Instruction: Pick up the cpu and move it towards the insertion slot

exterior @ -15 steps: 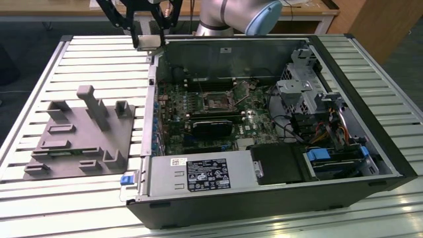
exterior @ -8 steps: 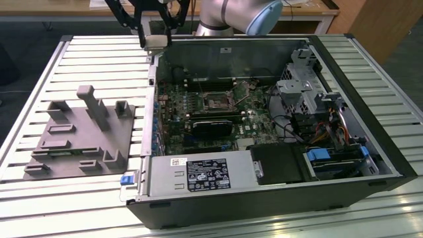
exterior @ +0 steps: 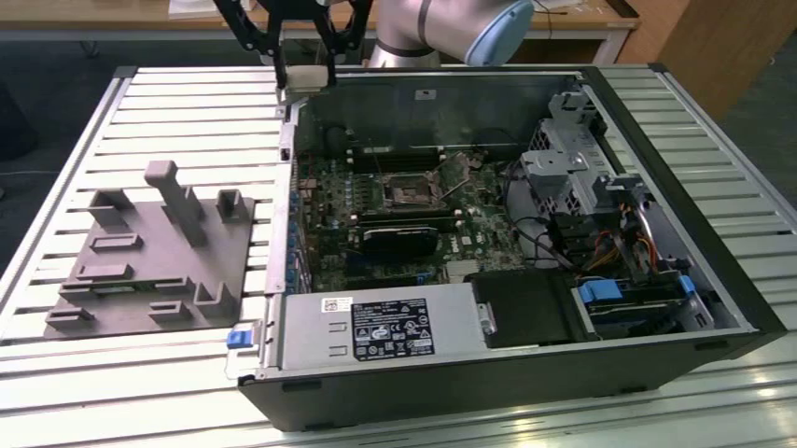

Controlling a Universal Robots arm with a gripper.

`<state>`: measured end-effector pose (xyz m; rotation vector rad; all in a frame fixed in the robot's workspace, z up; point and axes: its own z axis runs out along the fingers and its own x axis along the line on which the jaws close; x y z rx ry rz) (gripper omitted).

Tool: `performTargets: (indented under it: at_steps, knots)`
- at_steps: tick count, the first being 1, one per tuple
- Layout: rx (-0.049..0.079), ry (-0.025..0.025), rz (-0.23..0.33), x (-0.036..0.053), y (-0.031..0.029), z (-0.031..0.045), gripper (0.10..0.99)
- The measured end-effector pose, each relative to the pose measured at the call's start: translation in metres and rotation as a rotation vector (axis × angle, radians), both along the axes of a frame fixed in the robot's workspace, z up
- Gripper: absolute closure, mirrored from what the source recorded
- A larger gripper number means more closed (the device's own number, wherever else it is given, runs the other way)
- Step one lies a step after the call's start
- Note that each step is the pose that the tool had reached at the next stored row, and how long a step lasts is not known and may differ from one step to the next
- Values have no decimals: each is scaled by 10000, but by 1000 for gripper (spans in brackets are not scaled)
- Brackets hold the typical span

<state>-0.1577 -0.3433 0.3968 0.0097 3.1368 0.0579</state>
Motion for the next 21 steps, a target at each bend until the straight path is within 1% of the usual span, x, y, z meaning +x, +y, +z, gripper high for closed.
performTargets:
  at_steps: [9,21]
  knots:
    - [0,0,0,131,10,0,541]
    - [0,0,1,280,27,0,541]
